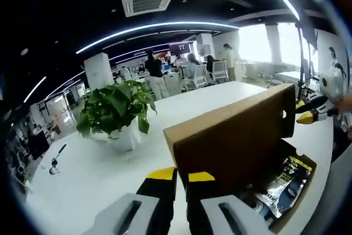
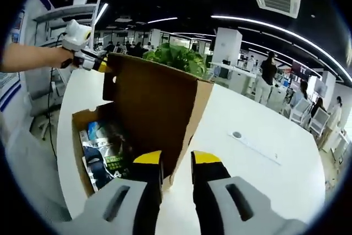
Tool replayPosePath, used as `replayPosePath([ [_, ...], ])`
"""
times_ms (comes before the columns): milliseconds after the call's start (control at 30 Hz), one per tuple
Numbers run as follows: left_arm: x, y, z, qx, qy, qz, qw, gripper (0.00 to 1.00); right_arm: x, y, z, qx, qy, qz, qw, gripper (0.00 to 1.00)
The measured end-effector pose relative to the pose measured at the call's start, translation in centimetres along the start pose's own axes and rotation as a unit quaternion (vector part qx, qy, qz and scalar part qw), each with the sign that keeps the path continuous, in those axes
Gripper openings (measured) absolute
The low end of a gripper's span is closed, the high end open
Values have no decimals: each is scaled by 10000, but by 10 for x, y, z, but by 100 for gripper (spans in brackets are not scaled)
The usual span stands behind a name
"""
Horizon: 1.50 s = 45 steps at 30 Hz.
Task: Operate the shoe box by opening the lid, removing the specified soft item, and placing it in the target area until the item is outside and the box remains undamaged.
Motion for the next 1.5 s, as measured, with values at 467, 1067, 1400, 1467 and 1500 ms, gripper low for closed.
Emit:
replayPosePath([
  [467,-2,-16,5,-18,51,12,10000,5,28,-19,-2,113,-145,380,9991,8],
  [1067,-2,-33,9,1,76,48,10000,5,32,-32,-4,252,-6,458,9986,1],
  [1400,-2,-41,10,2,66,140,9999,6,30,-34,-6,221,157,504,9984,1],
  [1467,-1,-42,9,6,32,210,9998,6,29,-35,-6,218,197,516,9982,0],
  [1500,0,-42,9,1,5,252,9997,7,29,-35,-6,214,214,516,9982,0],
])
Point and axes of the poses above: the point that each gripper's makers call its tool centre point, and the gripper's own axes: y roughly backward along the fingers, z roughly to its left, x roughly out of its underside, the point moved 5 cm from there along y, roughly backward along the fingers, and after that the axes turned 7 degrees about -y, right-handed, at the moved point
